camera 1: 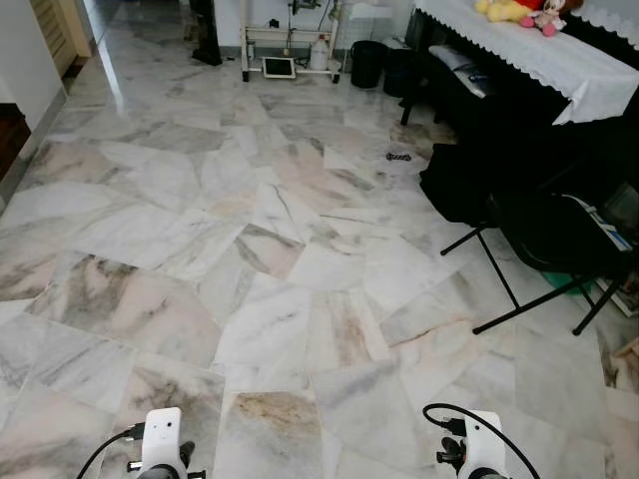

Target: Setting the table

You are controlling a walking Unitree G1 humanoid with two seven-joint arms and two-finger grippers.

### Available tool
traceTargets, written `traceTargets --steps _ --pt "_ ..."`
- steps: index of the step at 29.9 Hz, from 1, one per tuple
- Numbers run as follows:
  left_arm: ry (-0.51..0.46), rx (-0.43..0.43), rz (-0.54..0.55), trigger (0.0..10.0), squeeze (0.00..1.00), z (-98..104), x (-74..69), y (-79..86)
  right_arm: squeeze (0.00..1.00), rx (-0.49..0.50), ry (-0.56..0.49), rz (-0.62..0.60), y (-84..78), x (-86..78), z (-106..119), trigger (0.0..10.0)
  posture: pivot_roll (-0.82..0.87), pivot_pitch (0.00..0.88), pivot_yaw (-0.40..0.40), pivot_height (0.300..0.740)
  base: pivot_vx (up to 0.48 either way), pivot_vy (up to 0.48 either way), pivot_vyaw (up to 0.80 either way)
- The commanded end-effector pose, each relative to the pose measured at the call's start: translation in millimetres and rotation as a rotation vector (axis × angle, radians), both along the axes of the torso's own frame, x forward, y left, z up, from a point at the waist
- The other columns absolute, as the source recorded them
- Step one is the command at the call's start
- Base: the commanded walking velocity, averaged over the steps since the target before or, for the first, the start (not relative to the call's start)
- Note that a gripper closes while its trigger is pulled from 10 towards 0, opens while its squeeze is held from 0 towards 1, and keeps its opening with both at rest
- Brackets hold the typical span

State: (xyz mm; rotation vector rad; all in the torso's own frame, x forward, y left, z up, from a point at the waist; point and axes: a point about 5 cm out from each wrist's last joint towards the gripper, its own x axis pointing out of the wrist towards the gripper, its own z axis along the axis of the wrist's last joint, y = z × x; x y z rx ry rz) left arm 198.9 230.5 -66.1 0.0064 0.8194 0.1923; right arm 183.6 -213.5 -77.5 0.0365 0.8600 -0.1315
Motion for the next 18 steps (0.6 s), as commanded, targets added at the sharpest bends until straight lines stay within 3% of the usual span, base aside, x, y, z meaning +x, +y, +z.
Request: traceTargets --steps 1,5,9,14,18 --pt "0.015 0.011 -0.012 10.0 0.00 -1 -4.0 4.2 0.00 0.020 0.024 -0.036 2.5 -5.6 -4 10.0 0.18 0.000 -0.054 0.740 0.000 0.000 -0.74" --pt "0.007 0.048 -0.042 10.0 0.00 6 2.7 15.0 0.00 0.047 0.044 -0.058 13.1 -9.4 -8 10.0 0.18 0.000 -0.013 0.740 0.000 0.000 -0.74" --pt "0.004 0.066 -0.062 10.0 0.00 8 6.1 18.2 0.00 0.059 0.062 -0.061 18.4 -12.8 -10 10.0 0.18 0.000 -0.025 0.740 0.000 0.000 -0.74" --pt "0.003 0.051 -0.037 10.0 0.00 5 3.9 12.6 0.00 0.050 0.068 0.030 25.2 -16.9 -12 10.0 0.17 0.000 -0.043 0.740 0.000 0.000 -0.74" --pt "0.028 0.042 -0.053 10.0 0.00 -1 -3.8 5.0 0.00 0.044 0.057 -0.032 16.3 -15.2 -11 10.0 0.17 0.000 -0.034 0.740 0.000 0.000 -0.74"
